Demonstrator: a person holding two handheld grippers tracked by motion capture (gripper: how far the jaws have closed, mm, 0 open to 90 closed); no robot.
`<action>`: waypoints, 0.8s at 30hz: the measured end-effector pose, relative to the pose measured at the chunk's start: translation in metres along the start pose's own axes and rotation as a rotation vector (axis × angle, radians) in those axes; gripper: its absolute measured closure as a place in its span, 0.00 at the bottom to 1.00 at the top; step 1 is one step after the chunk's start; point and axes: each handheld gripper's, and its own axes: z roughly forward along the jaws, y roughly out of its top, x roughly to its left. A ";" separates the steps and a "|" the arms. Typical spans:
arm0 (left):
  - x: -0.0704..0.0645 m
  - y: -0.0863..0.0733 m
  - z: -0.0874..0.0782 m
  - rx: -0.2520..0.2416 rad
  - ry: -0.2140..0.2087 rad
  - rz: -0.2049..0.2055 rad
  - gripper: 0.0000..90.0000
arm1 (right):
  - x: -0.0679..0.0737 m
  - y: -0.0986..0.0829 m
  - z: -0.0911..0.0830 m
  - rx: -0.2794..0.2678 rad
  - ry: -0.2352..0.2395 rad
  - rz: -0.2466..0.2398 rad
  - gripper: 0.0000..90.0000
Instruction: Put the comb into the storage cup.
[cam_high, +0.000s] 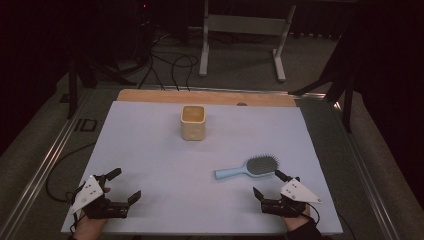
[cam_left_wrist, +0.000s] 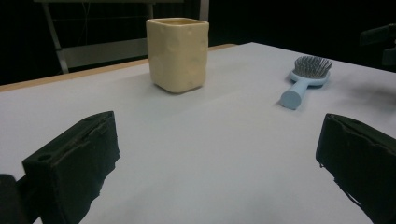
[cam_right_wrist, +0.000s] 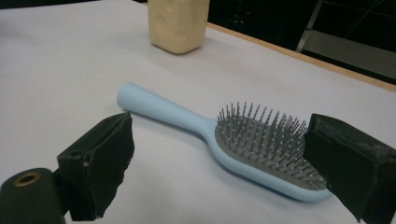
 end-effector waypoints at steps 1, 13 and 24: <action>0.000 0.000 0.000 -0.001 0.001 0.002 0.00 | 0.000 0.000 0.000 -0.002 0.004 0.001 0.10; 0.000 0.000 -0.001 -0.003 0.003 0.006 0.00 | 0.005 0.000 0.003 0.041 0.032 -0.038 0.10; 0.000 0.000 -0.001 -0.003 0.008 0.005 0.00 | 0.007 0.008 0.000 0.064 0.056 -0.030 0.10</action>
